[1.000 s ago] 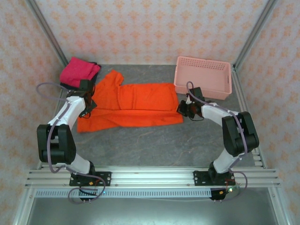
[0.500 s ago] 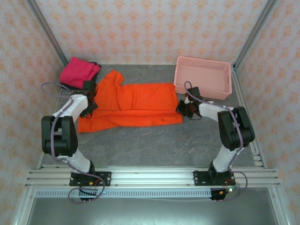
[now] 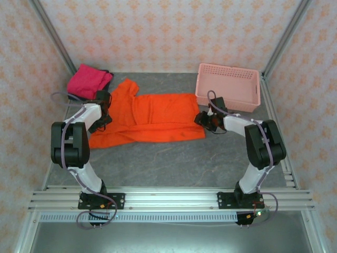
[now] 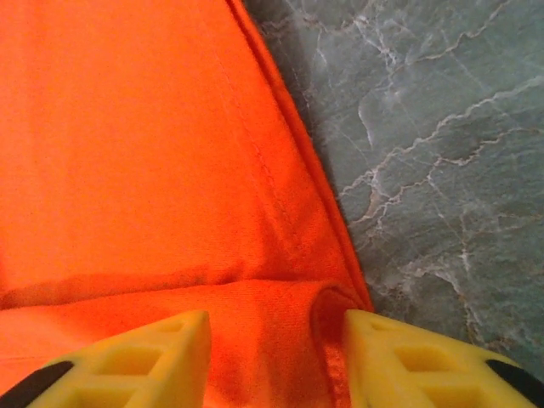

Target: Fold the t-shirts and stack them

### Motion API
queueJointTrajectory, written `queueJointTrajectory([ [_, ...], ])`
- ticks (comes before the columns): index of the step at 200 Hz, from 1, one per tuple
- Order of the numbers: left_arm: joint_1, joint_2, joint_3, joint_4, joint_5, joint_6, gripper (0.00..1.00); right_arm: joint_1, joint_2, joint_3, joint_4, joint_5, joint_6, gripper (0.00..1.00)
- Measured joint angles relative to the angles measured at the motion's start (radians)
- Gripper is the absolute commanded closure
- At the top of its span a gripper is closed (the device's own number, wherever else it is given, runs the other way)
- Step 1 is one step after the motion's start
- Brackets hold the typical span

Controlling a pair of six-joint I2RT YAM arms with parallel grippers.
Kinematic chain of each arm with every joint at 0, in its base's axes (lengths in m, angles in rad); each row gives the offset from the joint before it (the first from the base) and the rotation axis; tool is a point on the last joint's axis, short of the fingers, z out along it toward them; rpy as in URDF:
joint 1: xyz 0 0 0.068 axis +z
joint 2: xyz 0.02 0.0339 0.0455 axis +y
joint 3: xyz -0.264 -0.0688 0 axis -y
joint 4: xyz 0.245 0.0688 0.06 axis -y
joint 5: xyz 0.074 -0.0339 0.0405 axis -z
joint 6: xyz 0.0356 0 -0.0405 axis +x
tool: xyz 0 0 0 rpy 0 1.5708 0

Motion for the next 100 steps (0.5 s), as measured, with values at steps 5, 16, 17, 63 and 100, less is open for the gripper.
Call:
queueJointTrajectory([
  [5, 0.0, -0.004, 0.0, 0.0, 0.001, -0.006, 0.16, 0.0, -0.013, -0.001, 0.0, 0.001, -0.002, 0.49],
  [16, 0.0, -0.021, 0.0, 0.0, 0.003, -0.002, 0.07, 0.0, -0.055, -0.005, 0.0, 0.009, -0.002, 0.48],
  [17, 0.0, -0.022, 0.0, -0.001, 0.003, -0.005, 0.07, 0.0, -0.057, -0.006, 0.0, 0.009, -0.002, 0.48],
  [63, 0.0, -0.186, -0.001, -0.002, 0.027, 0.001, 0.0, 0.002, -0.219, -0.05, 0.002, 0.026, -0.002, 0.5],
  [100, 0.0, -0.326, -0.091, -0.002, 0.07, -0.014, 0.05, 0.07, -0.207, -0.092, 0.021, 0.026, 0.014, 0.51],
])
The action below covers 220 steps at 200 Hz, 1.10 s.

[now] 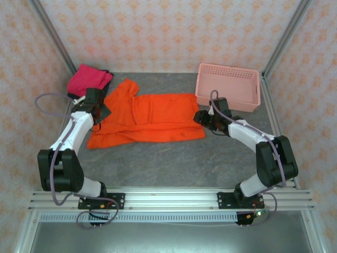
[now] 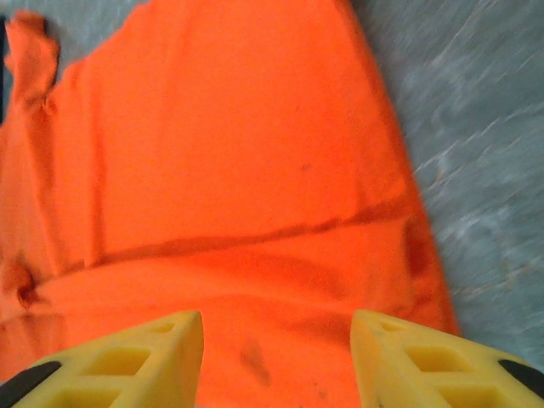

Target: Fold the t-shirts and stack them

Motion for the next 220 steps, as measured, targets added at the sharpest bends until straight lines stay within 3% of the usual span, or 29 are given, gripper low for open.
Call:
queueJointTrajectory([
  [51, 0.0, -0.058, -0.217, 0.017, 0.091, -0.023, 0.32, 0.136, 0.177, 0.018, 0.109, -0.038, 0.06, 0.55],
  [110, 0.0, 0.097, -0.149, 0.107, 0.158, -0.048, 0.3, 0.126, 0.304, 0.101, 0.138, -0.053, 0.085, 0.56],
  [220, 0.0, 0.319, -0.011, 0.188, 0.166, -0.073, 0.29, 0.039, 0.455, 0.332, 0.062, -0.057, 0.022, 0.55],
])
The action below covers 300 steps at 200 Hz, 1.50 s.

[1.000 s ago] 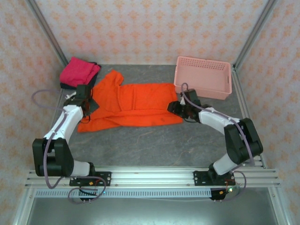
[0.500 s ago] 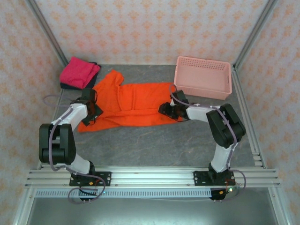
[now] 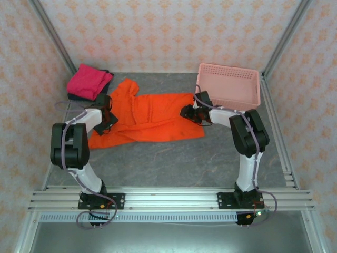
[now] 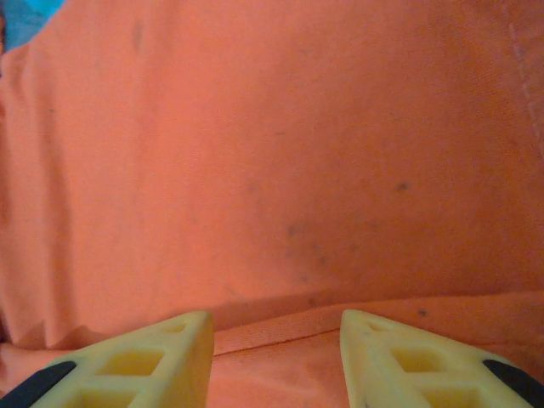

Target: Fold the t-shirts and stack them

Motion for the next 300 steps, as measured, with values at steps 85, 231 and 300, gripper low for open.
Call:
queueJointTrajectory([
  [85, 0.003, 0.101, 0.14, 0.024, -0.007, -0.027, 0.29, -0.008, 0.0, 0.078, -0.034, -0.011, -0.035, 0.55],
  [231, -0.089, -0.167, -0.19, 0.053, 0.023, -0.201, 0.22, 0.035, -0.226, -0.187, 0.026, -0.021, 0.004, 0.55],
  [300, -0.089, -0.046, -0.056, 0.093, 0.018, -0.209, 0.32, 0.035, -0.27, -0.213, 0.029, -0.009, 0.003, 0.55],
])
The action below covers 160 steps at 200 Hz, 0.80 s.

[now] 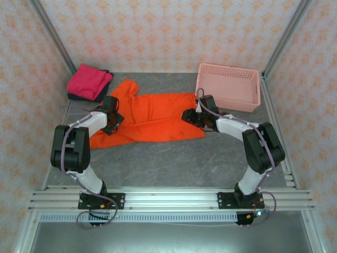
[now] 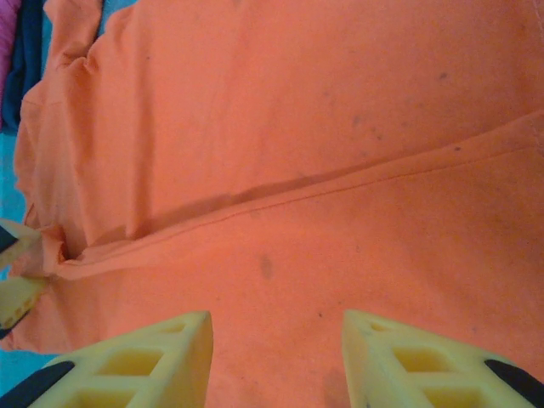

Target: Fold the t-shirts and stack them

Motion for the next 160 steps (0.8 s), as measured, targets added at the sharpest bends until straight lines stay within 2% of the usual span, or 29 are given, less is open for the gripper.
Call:
queueJointTrajectory([
  [70, 0.008, 0.115, 0.092, 0.007, -0.011, 0.017, 0.31, 0.0, 0.0, -0.007, -0.003, 0.007, -0.001, 0.55],
  [106, 0.024, 0.166, 0.172, 0.007, -0.018, 0.047, 0.26, 0.0, -0.027, -0.01, -0.02, 0.032, -0.004, 0.54],
  [137, 0.024, 0.151, 0.207, 0.003, -0.018, 0.077, 0.2, -0.005, -0.113, -0.063, -0.035, 0.122, -0.004, 0.55],
  [160, 0.024, 0.064, 0.183, -0.025, -0.031, 0.089, 0.19, -0.01, -0.145, -0.091, -0.087, 0.177, -0.016, 0.54],
])
